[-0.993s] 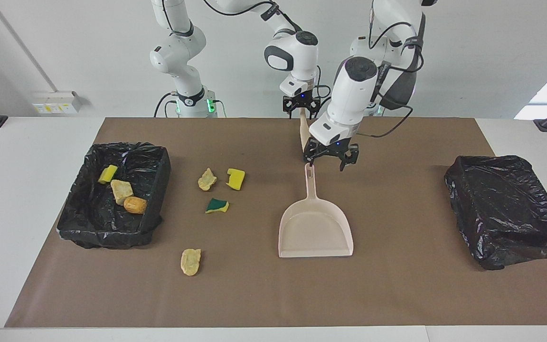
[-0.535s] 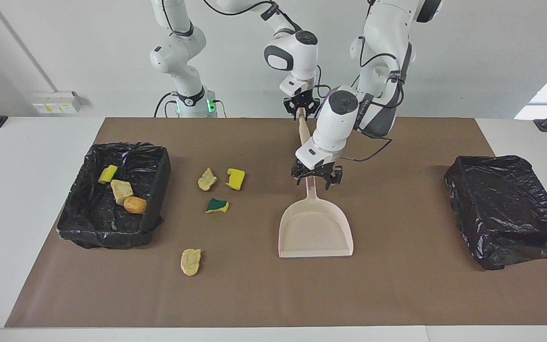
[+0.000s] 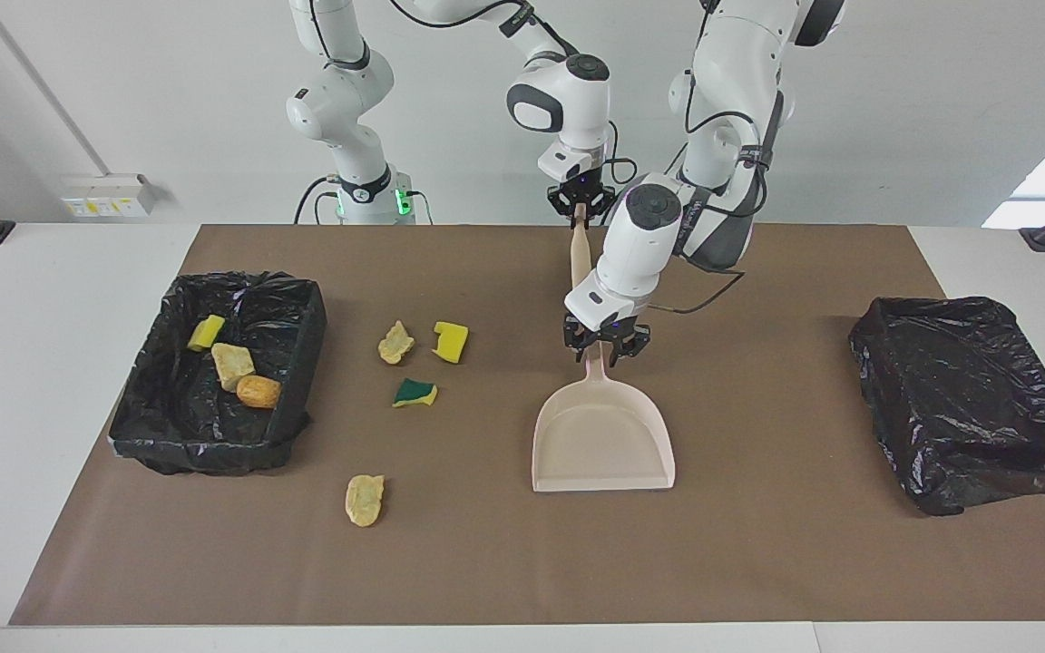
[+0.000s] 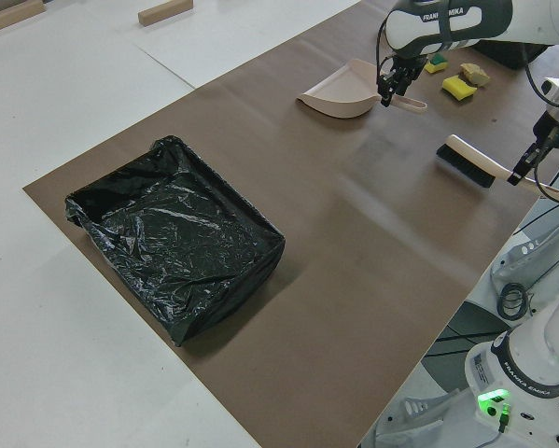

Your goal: Sweep and dump trash in bin

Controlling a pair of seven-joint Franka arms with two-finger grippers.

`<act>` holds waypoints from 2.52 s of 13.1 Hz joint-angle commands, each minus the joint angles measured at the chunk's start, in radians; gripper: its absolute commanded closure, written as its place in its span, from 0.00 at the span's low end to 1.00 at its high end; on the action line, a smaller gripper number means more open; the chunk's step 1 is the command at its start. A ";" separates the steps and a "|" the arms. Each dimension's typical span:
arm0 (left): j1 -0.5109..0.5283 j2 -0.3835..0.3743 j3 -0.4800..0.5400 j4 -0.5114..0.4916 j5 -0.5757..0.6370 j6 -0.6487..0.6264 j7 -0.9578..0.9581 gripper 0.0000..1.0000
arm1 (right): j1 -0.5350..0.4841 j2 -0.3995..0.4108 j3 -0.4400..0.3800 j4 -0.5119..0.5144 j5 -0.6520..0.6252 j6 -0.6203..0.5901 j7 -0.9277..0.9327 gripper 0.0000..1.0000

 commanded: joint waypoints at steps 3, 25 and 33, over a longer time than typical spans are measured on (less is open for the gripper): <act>0.001 -0.020 0.010 -0.008 0.028 -0.012 0.062 0.96 | -0.055 -0.065 -0.004 -0.028 0.014 -0.071 -0.042 1.00; 0.050 -0.267 -0.013 -0.227 0.195 -0.279 1.179 1.00 | -0.931 -0.314 -0.007 -0.369 -0.048 0.078 -1.174 1.00; 0.036 -0.270 -0.022 -0.229 0.213 -0.261 1.178 1.00 | -0.685 -0.060 -0.003 -0.138 -0.028 0.012 -0.712 1.00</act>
